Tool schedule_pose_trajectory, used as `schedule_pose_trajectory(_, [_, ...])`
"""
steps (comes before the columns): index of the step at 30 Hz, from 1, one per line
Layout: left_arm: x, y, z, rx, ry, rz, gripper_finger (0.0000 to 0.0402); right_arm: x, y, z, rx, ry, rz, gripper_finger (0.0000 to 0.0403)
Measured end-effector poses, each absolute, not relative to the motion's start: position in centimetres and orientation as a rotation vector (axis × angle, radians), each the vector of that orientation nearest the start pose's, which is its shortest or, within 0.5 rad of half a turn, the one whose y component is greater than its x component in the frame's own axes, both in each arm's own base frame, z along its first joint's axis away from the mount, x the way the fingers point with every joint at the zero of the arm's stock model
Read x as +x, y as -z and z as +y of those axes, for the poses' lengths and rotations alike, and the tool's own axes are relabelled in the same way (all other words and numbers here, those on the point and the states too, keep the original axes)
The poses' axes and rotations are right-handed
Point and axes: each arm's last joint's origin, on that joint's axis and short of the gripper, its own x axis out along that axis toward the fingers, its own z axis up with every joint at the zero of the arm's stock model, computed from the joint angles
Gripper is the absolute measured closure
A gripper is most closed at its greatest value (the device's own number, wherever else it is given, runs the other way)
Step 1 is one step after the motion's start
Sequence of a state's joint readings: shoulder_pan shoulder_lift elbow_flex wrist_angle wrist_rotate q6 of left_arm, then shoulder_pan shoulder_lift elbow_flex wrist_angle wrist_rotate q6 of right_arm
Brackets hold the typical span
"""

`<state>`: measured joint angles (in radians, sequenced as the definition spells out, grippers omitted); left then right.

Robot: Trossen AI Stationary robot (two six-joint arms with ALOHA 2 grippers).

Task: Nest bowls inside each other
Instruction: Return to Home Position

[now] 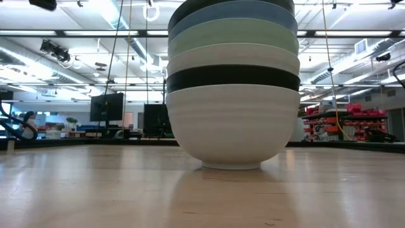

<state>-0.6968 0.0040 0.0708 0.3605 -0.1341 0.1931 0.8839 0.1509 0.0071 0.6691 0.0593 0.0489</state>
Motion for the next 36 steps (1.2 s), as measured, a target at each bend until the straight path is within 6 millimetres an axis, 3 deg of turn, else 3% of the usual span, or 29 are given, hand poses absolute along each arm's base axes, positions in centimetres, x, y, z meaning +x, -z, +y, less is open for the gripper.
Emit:
schedule_pose_trajectory(7, [6.6,-22.3,-5.1,0.027,0.536,-0.487,0.0369,6.2,-21.5,7.1,0.291,-0.813,-0.450,0.0385])
schedule_pose_trajectory(11, [6.8,-21.0,-5.4,0.028,0.533,-0.497,0.0365,6.2,-21.5,7.1,0.291,-0.813,-0.451,0.0385])
schedule_pose_trajectory(18, [6.7,-21.4,-5.2,0.002,0.524,-0.540,0.0359,6.1,-21.6,7.1,0.307,-0.819,-0.449,0.0385])
schedule_pose_trajectory(28, [7.1,-20.3,-5.5,0.046,0.537,-0.436,0.0369,6.2,-21.2,7.3,0.207,-0.810,-0.447,0.0385])
schedule_pose_trajectory(36, [7.6,-18.7,-5.6,0.083,0.481,-0.251,0.0359,6.7,-19.5,7.8,0.191,-0.833,-0.242,0.0385])
